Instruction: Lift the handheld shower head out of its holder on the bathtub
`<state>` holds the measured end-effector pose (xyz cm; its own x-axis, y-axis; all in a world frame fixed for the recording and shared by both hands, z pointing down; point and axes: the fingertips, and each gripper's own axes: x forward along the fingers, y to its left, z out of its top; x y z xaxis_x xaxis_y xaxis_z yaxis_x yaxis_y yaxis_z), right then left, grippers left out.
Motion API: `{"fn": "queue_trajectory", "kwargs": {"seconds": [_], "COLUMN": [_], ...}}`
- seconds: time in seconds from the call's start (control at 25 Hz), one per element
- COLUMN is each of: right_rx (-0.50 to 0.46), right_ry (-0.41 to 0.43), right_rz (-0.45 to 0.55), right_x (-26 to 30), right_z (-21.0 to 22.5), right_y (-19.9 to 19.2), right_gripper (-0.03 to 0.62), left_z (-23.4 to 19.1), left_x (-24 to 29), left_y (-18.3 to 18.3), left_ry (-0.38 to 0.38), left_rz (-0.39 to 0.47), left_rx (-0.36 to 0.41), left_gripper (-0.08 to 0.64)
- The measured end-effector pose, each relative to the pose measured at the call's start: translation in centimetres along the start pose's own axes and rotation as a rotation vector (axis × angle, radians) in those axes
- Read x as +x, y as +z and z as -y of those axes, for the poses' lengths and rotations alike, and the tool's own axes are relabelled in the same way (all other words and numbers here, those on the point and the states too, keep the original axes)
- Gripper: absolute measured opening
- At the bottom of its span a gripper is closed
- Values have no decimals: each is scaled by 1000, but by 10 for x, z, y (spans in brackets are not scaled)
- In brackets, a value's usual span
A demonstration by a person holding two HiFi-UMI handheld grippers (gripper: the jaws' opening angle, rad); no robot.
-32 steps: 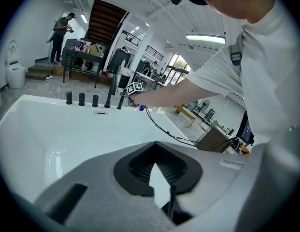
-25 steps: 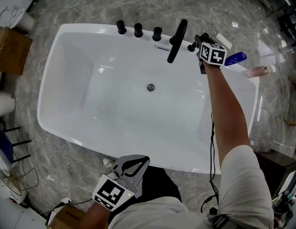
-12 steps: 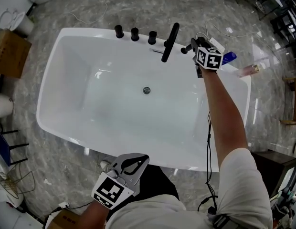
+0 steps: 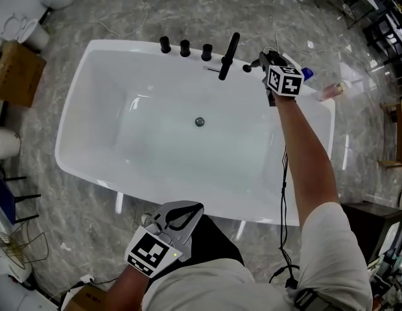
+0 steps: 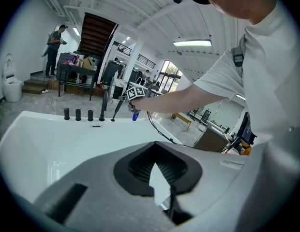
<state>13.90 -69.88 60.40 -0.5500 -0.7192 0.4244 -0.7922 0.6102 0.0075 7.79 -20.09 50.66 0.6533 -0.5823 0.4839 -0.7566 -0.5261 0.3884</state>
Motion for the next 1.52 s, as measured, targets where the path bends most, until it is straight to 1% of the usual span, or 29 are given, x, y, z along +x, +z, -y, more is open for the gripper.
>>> {"fn": "queue_trajectory", "kwargs": {"seconds": [0.48, 0.84, 1.36, 1.52], "right_rx": [-4, -3, -30, -38], "right_ry": [-21, -36, -48, -48], "right_rz": [59, 88, 143, 156], "right_x": [-72, -121, -197, -215], "right_z": [-24, -48, -83, -98], "right_y": [41, 64, 99, 102], "right_gripper": [144, 144, 144, 144], "left_z": [16, 24, 38, 37], "left_x": [-50, -89, -117, -127], "left_y": [10, 8, 16, 11], "left_ry": [-7, -6, -68, -88], "left_rz": [23, 22, 37, 18], "left_rx": [48, 76, 134, 140], "left_gripper": [6, 6, 6, 7]}}
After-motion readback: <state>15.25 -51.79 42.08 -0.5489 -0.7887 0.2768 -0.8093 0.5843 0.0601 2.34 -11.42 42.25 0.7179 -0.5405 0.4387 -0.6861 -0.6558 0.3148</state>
